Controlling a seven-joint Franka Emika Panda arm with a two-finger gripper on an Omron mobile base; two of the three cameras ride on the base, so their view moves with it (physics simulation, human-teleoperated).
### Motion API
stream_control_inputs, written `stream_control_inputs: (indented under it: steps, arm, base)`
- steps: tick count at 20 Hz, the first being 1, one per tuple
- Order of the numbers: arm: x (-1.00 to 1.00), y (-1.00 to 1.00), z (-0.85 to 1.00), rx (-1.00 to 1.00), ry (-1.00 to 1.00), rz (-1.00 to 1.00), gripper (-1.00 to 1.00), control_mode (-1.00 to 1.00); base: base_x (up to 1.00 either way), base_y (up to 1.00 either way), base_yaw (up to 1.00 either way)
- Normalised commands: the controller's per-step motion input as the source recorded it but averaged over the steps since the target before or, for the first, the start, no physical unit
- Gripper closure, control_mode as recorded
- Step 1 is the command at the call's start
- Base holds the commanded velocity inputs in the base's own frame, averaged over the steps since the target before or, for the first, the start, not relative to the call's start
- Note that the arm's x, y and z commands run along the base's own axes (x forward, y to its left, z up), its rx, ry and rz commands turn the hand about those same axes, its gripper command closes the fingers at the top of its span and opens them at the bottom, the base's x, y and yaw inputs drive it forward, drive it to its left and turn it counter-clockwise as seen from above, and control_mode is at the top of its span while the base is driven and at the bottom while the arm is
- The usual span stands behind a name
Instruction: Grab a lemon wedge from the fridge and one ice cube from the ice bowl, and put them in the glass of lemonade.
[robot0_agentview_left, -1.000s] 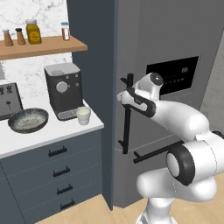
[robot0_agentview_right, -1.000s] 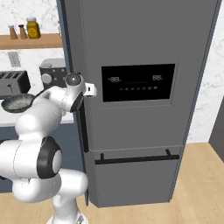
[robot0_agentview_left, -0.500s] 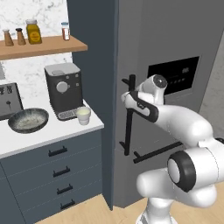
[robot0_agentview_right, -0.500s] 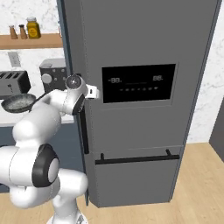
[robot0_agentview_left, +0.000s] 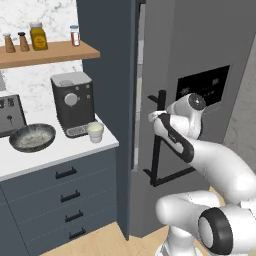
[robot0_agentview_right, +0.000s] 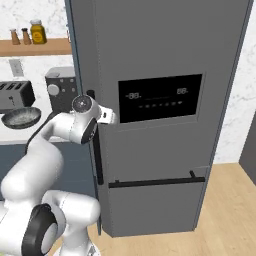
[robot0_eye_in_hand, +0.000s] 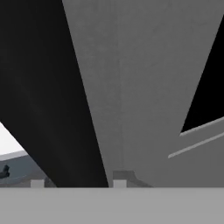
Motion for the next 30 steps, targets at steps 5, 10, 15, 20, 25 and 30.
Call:
stream_control_inputs:
  steps: [5, 10, 15, 20, 25, 30]
  arm:
    - [-0.55, -1.0, 0.37, 0.05, 0.08, -0.05, 1.0, -1.0]
    - [-0.66, -1.0, 0.11, 0.09, 0.03, -0.08, 1.0, -1.0]
    - [-0.81, -1.0, 0.0, 0.11, 0.0, -0.1, 1.0, -1.0]
    - [-0.5, -1.0, 0.01, 0.03, 0.05, -0.07, 1.0, -1.0]
    - [-0.53, -0.98, 0.25, 0.02, 0.15, -0.08, -1.0, -1.0]
    - [-0.75, -0.64, 0.82, 0.04, 0.03, 0.0, -1.0, -1.0]
  base:
    - [0.0, 0.0, 0.0]
    - [0.0, 0.0, 0.0]
    - [0.0, 0.0, 0.0]
    - [0.0, 0.0, 0.0]
    - [0.0, 0.0, 0.0]
    - [0.0, 0.0, 0.0]
